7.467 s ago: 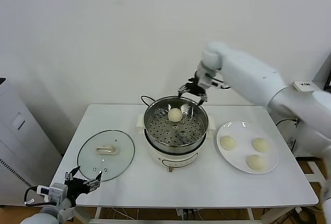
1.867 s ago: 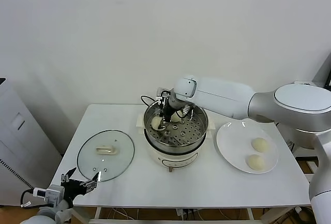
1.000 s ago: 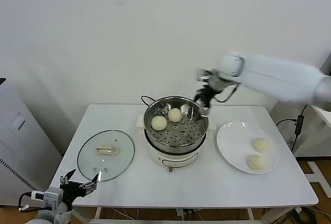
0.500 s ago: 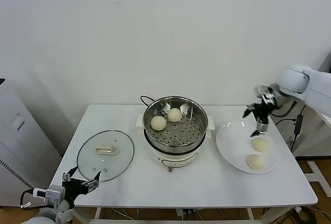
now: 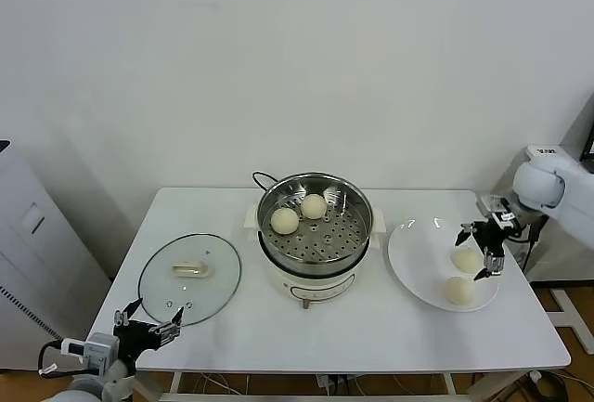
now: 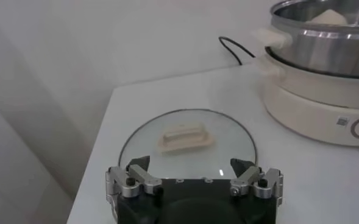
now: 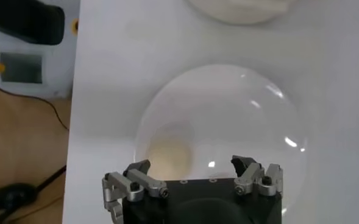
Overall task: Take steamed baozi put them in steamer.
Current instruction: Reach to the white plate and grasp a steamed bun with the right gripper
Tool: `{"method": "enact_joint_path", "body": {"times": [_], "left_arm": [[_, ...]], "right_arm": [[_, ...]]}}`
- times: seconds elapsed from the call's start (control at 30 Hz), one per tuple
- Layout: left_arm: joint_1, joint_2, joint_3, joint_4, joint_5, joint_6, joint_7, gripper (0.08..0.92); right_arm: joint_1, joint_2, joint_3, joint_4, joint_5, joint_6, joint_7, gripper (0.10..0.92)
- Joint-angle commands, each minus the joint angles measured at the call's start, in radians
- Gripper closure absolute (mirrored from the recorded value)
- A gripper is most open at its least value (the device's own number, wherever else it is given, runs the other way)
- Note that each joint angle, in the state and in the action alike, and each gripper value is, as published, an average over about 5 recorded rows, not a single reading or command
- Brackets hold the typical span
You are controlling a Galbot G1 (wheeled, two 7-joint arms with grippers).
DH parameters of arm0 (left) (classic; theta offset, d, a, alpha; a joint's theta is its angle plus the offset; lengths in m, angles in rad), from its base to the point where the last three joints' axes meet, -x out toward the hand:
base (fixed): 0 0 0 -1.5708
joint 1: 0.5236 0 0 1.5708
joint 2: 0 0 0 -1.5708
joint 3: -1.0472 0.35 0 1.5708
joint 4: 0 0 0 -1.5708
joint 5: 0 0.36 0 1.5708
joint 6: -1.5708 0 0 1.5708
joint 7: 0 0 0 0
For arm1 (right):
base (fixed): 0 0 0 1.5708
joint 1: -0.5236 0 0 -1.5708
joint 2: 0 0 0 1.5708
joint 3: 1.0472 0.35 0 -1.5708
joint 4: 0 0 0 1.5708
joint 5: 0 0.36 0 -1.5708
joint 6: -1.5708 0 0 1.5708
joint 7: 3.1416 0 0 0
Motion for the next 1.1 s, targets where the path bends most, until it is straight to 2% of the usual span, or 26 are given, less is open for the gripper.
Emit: {"method": "enact_joint_path", "body": {"times": [0.03,0.57,1.1], "left_arm": [[0.0,-0.001,0.003,-0.002,0.004,0.003,0.0,0.177],[-0.024,0.01,0.008,0.02,0.001,0.011,0.001,0.177],[-0.029,0.026,0.006,0.026,-0.007,0.01,0.001,0.177]], "right_arm": [[-0.183,0.033,0.16,-0.109,-0.079,0.065,-0.005,0.203],[-0.266,0.138,0.249,-0.228,-0.135,0.09,-0.025,0.209],[-0.289,0.153,0.277,-0.257,-0.156,0.075,-0.055,0.428]]}}
